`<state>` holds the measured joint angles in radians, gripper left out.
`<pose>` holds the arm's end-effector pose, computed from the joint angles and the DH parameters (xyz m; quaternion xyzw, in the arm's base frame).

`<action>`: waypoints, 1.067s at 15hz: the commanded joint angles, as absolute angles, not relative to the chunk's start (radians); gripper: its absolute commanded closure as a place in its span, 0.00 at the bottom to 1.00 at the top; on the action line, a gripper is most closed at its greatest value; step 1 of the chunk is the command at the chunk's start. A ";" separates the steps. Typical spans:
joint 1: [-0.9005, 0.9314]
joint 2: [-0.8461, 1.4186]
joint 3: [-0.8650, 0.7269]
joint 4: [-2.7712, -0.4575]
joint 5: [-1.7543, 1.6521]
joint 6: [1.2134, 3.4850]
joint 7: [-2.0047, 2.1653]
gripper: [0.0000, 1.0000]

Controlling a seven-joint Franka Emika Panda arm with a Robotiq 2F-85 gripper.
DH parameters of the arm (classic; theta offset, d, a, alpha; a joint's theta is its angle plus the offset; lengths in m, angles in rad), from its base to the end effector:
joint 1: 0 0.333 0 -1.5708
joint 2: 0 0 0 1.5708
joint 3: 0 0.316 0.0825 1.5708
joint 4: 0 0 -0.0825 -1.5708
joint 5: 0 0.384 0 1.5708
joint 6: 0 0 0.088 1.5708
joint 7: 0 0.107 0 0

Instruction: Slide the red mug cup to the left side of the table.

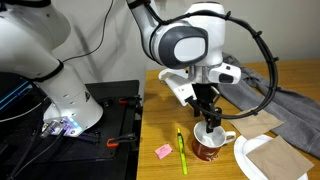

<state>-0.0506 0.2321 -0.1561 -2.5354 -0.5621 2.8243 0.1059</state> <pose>0.4522 -0.0708 0.1900 0.9873 0.1109 0.0185 0.1125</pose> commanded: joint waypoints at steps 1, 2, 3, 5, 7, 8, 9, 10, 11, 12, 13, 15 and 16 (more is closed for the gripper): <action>-0.023 0.274 -0.186 -2.507 -0.562 2.846 0.113 0.43; -0.021 0.281 -0.188 -2.503 -0.560 2.846 0.110 0.50; -0.018 0.286 -0.191 -2.502 -0.559 2.846 0.109 0.60; -0.014 0.296 -0.195 -2.499 -0.556 2.847 0.107 0.75; -0.007 0.302 -0.200 -2.497 -0.557 2.845 0.108 0.88; -0.003 0.305 -0.203 -2.496 -0.557 2.844 0.109 0.97; -0.003 0.302 -0.201 -2.497 -0.552 2.837 0.104 1.00; -0.001 0.301 -0.200 -2.499 -0.550 2.834 0.103 1.00; 0.004 0.295 -0.198 -2.503 -0.548 2.826 0.105 1.00; 0.007 0.286 -0.195 -2.510 -0.545 2.819 0.103 0.98; 0.013 0.279 -0.193 -2.518 -0.547 2.820 0.106 0.98; 0.025 0.264 -0.189 -2.531 -0.549 2.810 0.111 0.98; 0.029 0.259 -0.181 -2.540 -0.545 2.812 0.106 0.98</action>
<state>-0.0053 0.2906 -0.1830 -2.5073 -0.5605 2.8243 0.1057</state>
